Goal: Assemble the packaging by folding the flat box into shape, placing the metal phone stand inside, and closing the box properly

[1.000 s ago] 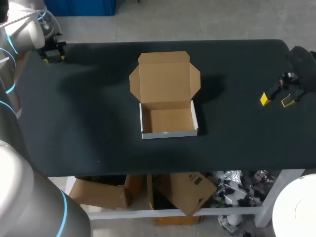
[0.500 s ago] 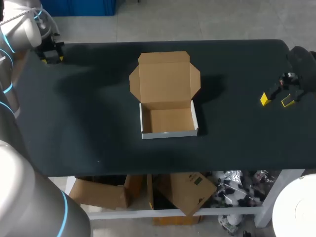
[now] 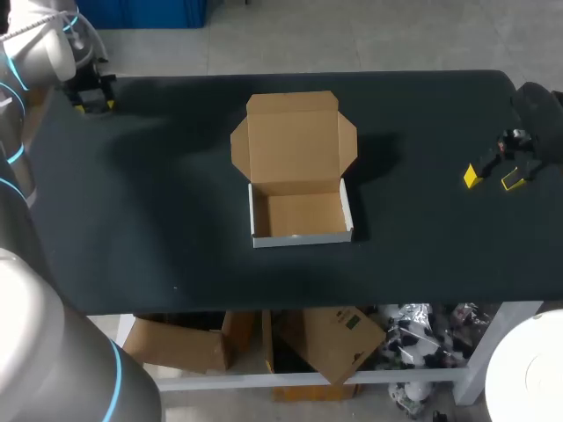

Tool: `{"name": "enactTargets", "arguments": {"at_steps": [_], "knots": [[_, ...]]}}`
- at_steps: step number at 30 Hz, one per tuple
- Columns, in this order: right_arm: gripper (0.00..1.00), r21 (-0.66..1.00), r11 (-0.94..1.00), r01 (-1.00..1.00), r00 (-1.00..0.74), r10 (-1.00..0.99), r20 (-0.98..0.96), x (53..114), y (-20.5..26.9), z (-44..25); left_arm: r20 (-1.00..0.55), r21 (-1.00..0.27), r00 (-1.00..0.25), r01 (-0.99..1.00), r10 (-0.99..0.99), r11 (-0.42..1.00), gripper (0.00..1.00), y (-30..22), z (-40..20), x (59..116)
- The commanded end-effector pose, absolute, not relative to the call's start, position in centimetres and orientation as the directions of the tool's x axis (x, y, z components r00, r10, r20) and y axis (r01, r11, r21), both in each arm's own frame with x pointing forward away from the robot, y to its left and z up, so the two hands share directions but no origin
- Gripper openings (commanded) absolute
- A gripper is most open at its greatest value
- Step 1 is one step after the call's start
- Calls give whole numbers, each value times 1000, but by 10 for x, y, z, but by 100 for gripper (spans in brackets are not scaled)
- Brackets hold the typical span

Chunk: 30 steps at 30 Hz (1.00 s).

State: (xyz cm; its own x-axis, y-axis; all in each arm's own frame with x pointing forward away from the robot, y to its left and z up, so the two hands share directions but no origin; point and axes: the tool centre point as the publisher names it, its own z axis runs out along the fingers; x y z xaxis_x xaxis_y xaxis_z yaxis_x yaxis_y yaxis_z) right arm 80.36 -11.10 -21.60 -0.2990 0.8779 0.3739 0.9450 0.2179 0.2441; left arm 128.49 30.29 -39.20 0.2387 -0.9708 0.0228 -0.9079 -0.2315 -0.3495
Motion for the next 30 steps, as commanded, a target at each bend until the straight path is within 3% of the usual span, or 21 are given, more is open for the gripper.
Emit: {"name": "enactTargets", "arguments": {"at_steps": [1, 4, 12, 27, 30], "knots": [[100, 242, 219, 945, -299, 878, 374, 803, -112, -214, 19, -97, 243, -965, -970, -244, 59, 306, -395, 1298], [100, 242, 219, 945, -299, 878, 374, 803, -112, -214, 19, -98, 246, -964, -969, -246, 71, 307, -395, 1299], [100, 242, 219, 945, -299, 878, 374, 803, -112, -214, 23, -99, 244, -964, -969, -245, 91, 307, -394, 1300], [100, 242, 219, 945, -299, 878, 374, 803, -112, -214, 17, -90, 250, -964, -968, -250, 83, 307, -398, 1313], [100, 242, 219, 945, -299, 878, 374, 803, -112, -214, 16, -90, 253, -963, -967, -254, 71, 308, -398, 1314]]}}
